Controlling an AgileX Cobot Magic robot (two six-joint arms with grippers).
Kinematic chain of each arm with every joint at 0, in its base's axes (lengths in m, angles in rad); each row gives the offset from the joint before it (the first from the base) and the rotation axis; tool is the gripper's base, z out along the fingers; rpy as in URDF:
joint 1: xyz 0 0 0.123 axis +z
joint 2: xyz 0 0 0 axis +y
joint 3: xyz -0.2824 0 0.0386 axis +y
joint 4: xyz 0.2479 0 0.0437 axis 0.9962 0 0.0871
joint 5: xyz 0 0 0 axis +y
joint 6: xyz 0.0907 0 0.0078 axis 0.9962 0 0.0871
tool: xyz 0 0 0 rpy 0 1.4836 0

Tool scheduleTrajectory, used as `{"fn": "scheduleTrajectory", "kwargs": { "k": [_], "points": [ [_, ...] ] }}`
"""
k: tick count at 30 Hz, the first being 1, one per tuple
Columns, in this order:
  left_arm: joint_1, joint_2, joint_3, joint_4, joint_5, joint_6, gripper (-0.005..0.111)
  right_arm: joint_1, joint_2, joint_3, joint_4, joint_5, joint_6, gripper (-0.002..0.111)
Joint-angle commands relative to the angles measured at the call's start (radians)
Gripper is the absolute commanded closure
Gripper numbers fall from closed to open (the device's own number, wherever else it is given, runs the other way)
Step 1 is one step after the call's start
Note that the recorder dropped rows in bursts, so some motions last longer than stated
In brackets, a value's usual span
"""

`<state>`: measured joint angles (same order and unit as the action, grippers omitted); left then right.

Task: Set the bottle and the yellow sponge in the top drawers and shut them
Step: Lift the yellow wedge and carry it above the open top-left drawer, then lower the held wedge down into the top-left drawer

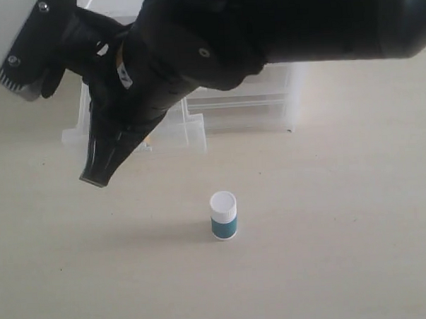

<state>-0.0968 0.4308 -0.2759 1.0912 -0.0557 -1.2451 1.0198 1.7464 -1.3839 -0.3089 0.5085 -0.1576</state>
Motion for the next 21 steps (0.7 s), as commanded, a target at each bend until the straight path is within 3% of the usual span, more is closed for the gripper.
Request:
{"fn": "scheduleTrajectory", "kwargs": {
  "k": [1,21],
  "points": [
    [-0.004,-0.004,0.008,-0.011,-0.003,-0.011,0.103,-0.004,0.035,-0.005,0.029,0.019,-0.04,0.109],
    [-0.004,-0.004,0.008,-0.011,-0.022,-0.011,0.103,-0.053,0.08,-0.005,0.018,-0.097,-0.059,0.109]
  ]
}}
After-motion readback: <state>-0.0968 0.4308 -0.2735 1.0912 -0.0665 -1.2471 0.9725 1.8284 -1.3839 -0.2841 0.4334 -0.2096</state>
